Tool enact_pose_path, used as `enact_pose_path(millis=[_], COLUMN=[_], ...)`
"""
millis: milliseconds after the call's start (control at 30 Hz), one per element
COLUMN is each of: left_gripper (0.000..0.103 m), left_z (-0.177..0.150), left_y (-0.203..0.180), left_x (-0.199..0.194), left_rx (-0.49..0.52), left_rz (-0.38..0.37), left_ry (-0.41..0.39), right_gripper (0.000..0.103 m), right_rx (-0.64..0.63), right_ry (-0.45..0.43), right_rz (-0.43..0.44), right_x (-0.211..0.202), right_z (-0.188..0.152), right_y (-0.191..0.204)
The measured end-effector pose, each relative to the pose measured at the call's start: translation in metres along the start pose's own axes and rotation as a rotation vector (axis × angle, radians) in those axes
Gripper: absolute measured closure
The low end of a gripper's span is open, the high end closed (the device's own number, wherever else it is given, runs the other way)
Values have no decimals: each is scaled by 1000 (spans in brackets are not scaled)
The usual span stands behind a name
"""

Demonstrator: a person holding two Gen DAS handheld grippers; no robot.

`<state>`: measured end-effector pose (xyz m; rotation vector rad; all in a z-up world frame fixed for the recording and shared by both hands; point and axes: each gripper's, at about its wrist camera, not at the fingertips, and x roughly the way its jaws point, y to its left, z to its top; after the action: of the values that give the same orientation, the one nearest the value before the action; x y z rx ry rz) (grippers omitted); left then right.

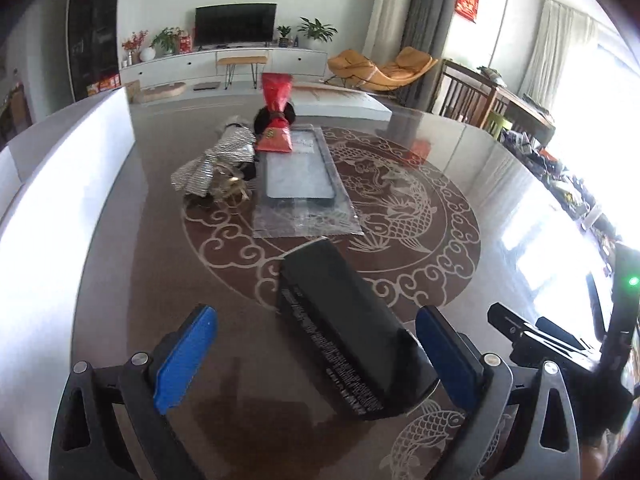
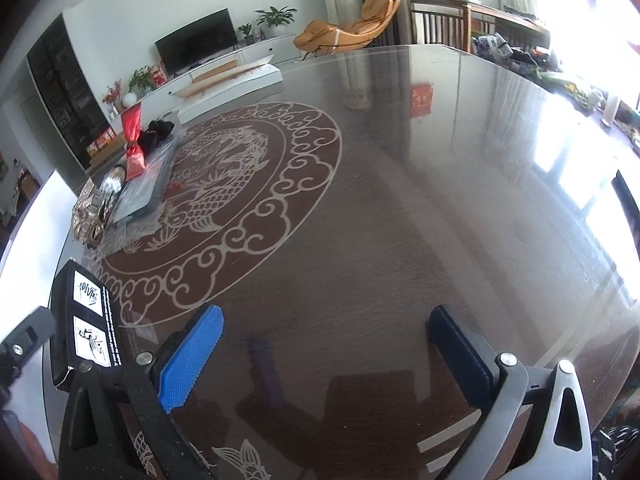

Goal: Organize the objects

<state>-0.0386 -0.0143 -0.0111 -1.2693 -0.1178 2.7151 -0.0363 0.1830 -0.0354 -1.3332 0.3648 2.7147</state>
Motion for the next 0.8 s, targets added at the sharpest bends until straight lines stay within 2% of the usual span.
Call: enact_pose_path(millis=[100, 200, 267, 333, 400, 500, 533, 567, 633, 667, 700, 733, 800], left_gripper=[2, 2, 2, 2, 2, 2, 2, 2, 2, 2, 2, 2, 2], left_z=[1, 2, 6, 11, 15, 20, 21, 22, 22, 21, 20, 20, 20], left_y=[-31, -61, -71, -71, -62, -29, -14, 2, 30, 41, 51, 58, 66], left_x=[30, 44, 35, 17, 2, -8, -13, -18, -34, -43, -53, -62, -74], left_rx=[58, 135, 157, 176, 179, 117, 75, 29, -59, -93, -118, -133, -138], left_rz=[-24, -75, -103, -126, -105, -25, 3, 25, 45, 53, 64, 79, 110], left_ry=[27, 47, 31, -25, -54, -35, -27, -24, -40, -58, -80, -101, -126], right_gripper=[0, 0, 0, 0, 0, 0, 0, 0, 0, 0, 0, 0, 0], right_rx=[80, 164, 212, 256, 271, 261, 242, 217, 144, 80, 0, -77, -201], right_ry=[-20, -45, -59, -80, -90, -69, -68, -76, -84, -68, -47, -28, 1], right_rz=[-7, -19, -21, -11, -24, 12, 48, 121, 334, 422, 473, 492, 456], right_x=[-5, -11, -13, -17, -18, -14, -14, -15, -23, -26, -29, -30, -28], right_z=[2, 3, 4, 4, 5, 7, 8, 9, 10, 9, 6, 2, -7], right_y=[-17, -35, -44, -52, -55, -51, -46, -38, -13, 7, 29, 51, 89])
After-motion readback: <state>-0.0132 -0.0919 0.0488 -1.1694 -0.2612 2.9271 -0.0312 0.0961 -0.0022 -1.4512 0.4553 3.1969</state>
